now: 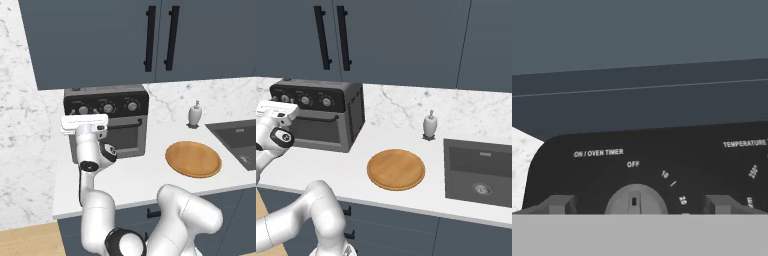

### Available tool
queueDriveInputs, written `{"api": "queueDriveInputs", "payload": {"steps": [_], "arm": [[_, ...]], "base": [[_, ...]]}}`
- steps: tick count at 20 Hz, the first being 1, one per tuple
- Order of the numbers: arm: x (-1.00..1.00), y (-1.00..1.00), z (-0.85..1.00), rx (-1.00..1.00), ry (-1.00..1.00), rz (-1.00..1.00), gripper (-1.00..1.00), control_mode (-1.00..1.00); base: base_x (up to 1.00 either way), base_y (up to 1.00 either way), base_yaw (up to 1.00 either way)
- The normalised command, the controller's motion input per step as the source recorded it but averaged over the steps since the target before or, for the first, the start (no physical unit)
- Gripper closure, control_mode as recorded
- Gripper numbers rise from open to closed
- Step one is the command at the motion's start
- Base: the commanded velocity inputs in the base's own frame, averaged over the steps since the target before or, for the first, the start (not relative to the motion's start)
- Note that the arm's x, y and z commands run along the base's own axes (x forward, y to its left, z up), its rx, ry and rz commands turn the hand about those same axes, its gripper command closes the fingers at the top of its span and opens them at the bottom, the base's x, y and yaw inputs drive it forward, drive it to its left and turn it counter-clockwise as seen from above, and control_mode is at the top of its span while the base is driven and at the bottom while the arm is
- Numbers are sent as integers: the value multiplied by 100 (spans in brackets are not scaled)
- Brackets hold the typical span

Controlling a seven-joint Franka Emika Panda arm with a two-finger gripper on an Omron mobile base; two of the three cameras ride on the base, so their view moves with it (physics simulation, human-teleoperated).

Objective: Pick up the kebab skewer and baguette bread, and place them inside the toaster oven. Close the toaster oven door and start by setting the timer.

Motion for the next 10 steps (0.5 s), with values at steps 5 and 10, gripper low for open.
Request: {"api": "queueDriveInputs", "payload": {"steps": [5, 10], "arm": [[0, 0, 0, 0, 0, 0, -100, -100], [0, 0, 0, 0, 0, 0, 100, -100]], "base": [[0, 0, 0], [0, 0, 0]]}}
